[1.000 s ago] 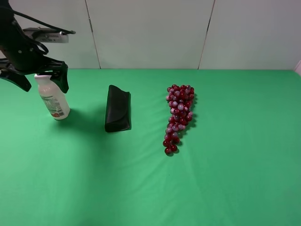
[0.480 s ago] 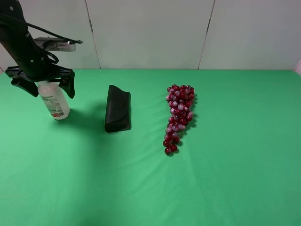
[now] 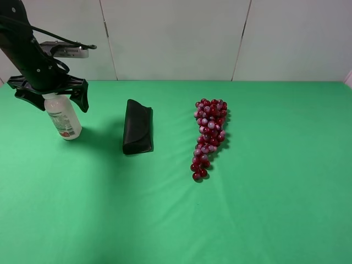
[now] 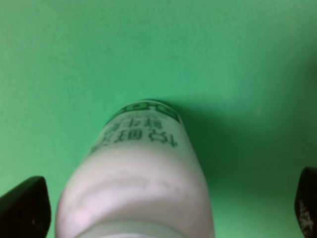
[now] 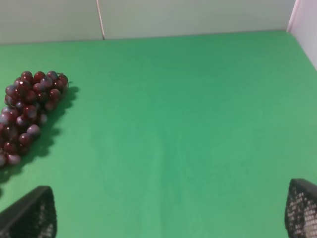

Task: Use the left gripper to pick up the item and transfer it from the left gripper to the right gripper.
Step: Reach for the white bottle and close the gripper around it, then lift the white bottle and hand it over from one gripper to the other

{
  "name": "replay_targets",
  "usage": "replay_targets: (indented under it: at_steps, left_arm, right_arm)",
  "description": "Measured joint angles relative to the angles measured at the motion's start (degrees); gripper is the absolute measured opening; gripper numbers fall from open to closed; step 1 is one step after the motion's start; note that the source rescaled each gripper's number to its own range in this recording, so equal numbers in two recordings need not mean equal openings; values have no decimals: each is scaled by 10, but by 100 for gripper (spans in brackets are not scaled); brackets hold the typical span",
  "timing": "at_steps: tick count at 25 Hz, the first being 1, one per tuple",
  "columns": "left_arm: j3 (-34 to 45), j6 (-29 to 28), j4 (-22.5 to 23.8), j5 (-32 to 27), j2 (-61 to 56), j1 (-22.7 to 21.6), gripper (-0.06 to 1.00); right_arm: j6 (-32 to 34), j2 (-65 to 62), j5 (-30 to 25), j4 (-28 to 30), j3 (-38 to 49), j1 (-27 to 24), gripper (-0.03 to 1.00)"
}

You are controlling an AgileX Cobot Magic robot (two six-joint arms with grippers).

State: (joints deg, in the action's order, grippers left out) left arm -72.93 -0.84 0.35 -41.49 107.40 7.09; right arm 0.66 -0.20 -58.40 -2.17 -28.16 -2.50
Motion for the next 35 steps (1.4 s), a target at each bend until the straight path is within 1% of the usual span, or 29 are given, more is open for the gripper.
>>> replay_targets:
  at_steps: [1, 3, 5, 6, 8, 9, 24, 28, 30, 35]
  left_arm:
    - [0, 0, 0, 0, 0, 0, 94]
    - [0, 0, 0, 1, 0, 0, 82]
    - [0, 0, 0, 2, 0, 0, 57]
    - [0, 0, 1, 3, 0, 0, 43]
    - [0, 0, 3, 5, 0, 0, 0]
    - [0, 0, 3, 5, 0, 0, 2]
    - [0, 0, 2, 4, 0, 0, 2]
    - [-2, 0, 2, -4, 0, 0, 2]
    - [-9, 0, 4, -26, 1, 0, 2]
    - [-50, 0, 11, -114, 2, 0, 2]
  right_arm:
    - [0, 0, 0, 0, 0, 0, 100]
    - [0, 0, 0, 0, 0, 0, 100]
    - [0, 0, 0, 0, 0, 0, 100]
    - [0, 0, 0, 0, 0, 0, 100]
    - [0, 0, 0, 0, 0, 0, 100]
    - [0, 0, 0, 0, 0, 0, 100]
    - [0, 0, 0, 0, 0, 0, 100]
    - [0, 0, 0, 0, 0, 0, 100]
    - [0, 0, 0, 0, 0, 0, 100]
    - [0, 0, 0, 0, 0, 0, 100]
